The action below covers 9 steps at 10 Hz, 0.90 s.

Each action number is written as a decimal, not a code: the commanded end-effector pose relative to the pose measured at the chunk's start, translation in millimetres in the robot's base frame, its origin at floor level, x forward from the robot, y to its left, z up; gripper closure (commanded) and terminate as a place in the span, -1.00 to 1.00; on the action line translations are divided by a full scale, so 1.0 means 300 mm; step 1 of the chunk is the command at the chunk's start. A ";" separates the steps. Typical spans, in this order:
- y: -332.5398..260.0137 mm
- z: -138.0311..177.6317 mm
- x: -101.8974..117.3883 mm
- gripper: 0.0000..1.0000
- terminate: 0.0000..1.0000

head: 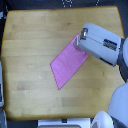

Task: Folding a cloth

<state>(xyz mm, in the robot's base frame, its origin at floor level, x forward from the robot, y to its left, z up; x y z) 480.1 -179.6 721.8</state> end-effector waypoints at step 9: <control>0.038 0.002 0.043 1.00 -1.00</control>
<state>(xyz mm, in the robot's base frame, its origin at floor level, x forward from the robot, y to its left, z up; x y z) 484.7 -174.5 724.3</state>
